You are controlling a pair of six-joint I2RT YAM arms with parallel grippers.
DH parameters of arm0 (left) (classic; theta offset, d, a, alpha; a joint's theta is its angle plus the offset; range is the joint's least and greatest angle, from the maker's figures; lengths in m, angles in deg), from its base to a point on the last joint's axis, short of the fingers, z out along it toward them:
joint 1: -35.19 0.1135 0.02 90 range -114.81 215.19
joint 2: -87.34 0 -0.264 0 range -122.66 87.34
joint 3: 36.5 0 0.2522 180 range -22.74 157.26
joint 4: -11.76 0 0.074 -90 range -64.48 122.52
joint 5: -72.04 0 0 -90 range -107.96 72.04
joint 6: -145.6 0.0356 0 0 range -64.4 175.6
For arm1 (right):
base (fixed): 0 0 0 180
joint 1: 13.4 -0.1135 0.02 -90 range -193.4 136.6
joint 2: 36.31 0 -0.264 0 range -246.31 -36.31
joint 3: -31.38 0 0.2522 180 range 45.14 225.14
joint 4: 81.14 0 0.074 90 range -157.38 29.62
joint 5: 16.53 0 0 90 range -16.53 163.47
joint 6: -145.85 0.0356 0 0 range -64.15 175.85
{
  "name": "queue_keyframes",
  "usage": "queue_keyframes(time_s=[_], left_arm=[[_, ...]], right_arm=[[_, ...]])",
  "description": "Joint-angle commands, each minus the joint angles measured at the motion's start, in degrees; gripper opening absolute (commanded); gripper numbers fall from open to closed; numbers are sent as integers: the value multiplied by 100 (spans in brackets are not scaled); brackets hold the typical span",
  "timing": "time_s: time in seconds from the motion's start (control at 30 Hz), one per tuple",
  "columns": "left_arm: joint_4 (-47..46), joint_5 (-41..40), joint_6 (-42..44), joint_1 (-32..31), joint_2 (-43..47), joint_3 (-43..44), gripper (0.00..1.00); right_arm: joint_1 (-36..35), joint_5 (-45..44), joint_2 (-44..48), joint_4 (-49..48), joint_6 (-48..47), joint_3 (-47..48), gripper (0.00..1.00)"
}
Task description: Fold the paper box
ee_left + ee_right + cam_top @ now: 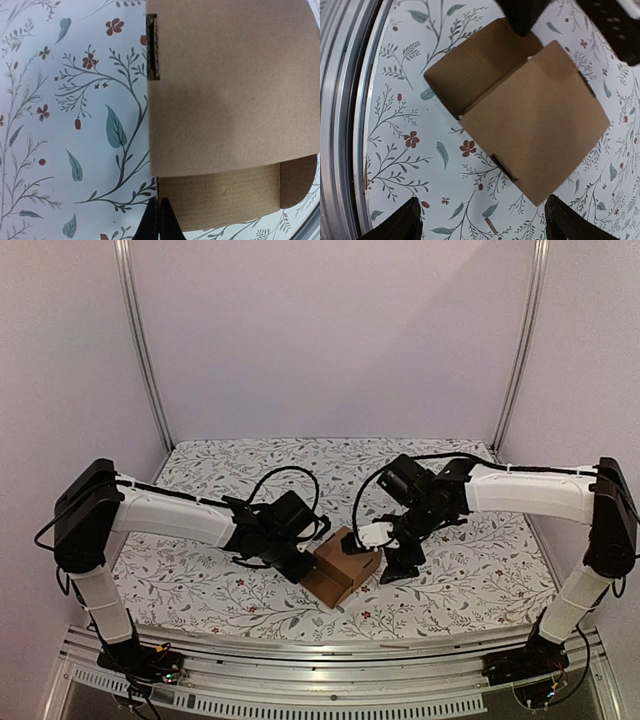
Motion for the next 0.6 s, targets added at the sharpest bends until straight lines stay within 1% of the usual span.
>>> queue_keyframes(time_s=[0.0,0.1,0.23,0.33,0.43,0.57], left_arm=[[102,63,62,86,-156,110,0],[135,84,62,90,-175,130,0],[131,154,53,121,-196,137,0],[154,187,59,142,-231,172,0],[214,220,59,165,-262,216,0],[249,261,47,169,-278,219,0]], right_arm=[[-578,-1111,67,-929,-929,-475,83],[-863,-1603,-2,-1407,-911,-524,82],[-1134,-1850,-53,-1713,-900,-579,78],[-1340,-2122,-142,-2125,-962,-871,76],[-1472,-2133,-230,-2311,-1044,-1066,76],[-1557,-2139,-245,-2408,-918,-1202,76]])
